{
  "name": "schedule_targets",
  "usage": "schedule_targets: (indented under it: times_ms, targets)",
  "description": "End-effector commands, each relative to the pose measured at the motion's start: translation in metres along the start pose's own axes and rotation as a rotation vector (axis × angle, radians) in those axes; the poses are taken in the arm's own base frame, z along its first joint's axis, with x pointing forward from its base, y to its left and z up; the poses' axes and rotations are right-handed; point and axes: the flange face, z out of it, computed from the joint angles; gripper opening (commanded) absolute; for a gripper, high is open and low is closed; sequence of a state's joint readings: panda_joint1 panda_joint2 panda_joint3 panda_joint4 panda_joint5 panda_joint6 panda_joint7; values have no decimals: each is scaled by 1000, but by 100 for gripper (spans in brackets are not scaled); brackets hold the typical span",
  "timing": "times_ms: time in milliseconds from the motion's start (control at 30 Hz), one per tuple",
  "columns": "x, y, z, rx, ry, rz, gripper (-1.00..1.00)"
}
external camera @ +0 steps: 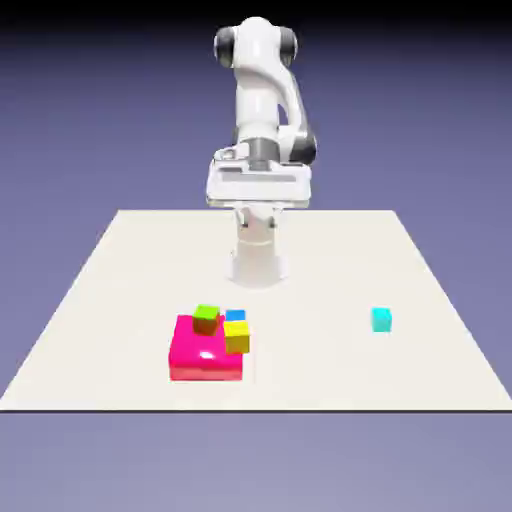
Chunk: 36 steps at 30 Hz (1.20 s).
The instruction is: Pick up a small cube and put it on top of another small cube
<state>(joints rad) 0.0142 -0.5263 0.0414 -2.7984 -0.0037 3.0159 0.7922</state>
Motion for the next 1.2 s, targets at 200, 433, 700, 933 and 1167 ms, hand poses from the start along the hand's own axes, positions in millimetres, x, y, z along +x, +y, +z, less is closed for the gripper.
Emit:
schedule_targets:
  times_ms: [200, 433, 700, 933, 1167]
  targets:
    - [-112, -39, 78, -191, -252, 35, 0]
    - [-250, -53, 121, -412, -469, 64, 0]
    - [-393, -48, 114, -651, -648, 77, 0]
    - [-425, -20, 152, -649, -650, 80, 0]
    - [-415, -31, 140, -647, -651, 82, -100]
